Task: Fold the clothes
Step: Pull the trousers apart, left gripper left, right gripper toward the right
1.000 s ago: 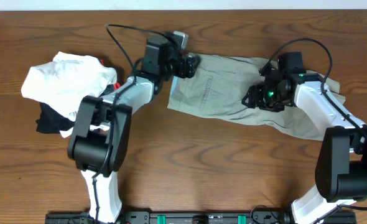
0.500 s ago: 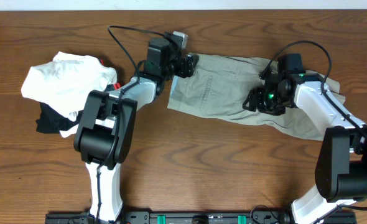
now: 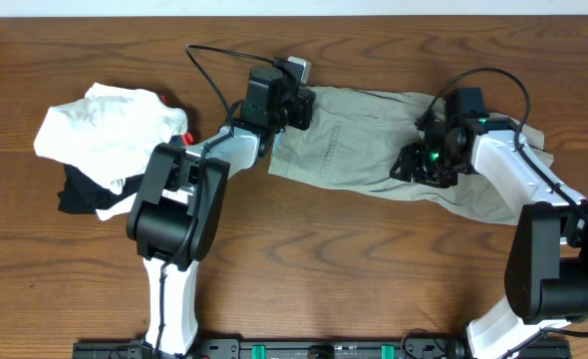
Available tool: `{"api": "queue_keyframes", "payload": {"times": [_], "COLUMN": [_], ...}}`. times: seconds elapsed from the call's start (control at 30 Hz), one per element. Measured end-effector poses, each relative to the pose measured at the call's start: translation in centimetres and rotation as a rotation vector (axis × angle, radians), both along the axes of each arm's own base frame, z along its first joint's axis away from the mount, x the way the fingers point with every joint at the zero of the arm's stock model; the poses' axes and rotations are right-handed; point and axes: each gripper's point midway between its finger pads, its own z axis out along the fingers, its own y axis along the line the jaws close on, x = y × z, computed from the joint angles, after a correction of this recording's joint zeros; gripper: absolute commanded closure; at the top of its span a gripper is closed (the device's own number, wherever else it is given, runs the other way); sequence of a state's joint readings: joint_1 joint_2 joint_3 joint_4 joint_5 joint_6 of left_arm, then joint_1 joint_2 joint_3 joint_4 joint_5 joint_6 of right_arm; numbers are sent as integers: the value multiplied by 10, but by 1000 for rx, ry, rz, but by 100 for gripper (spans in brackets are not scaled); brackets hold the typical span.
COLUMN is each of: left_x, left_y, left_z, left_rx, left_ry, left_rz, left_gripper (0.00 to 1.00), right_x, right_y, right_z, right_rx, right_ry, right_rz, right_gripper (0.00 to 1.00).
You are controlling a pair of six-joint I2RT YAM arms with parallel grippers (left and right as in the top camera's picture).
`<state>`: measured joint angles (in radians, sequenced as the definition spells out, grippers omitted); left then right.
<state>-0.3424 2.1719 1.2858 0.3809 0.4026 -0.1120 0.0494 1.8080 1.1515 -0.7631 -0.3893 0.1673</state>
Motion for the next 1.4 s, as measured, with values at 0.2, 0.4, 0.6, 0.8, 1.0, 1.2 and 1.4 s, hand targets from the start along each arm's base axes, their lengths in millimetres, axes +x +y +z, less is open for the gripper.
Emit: {"api": "queue_keyframes", "payload": {"times": [0.2,0.4,0.6,0.8,1.0,1.2,1.4], "left_x": [-13,-34,-70,-87,-88,-88,-88], "left_y": [15,47,67,76,79,79,79], "left_z": [4,98,178,164,160,160,160], "left_rx": [33,47,62,119,139,139,140], "left_ry": [84,38,-39,42,51,52,52], "left_rz": [13,37,35,42,48,48,48], "left_gripper": [94,94,94,94,94,94,93], "right_x": [5,13,15,7,2,14,34], "right_y": [-20,-53,-103,-137,-149,-164,-170], "right_z": [4,34,71,61,20,-8,-23], "right_rx": [-6,-20,-66,-100,-154,-207,-194], "right_ry": [-19,-111,-211,-154,-25,-13,-56], "right_rz": [-39,-125,-275,-404,-453,-502,-539], "right_gripper": [47,48,45,41,43,44,53]}}
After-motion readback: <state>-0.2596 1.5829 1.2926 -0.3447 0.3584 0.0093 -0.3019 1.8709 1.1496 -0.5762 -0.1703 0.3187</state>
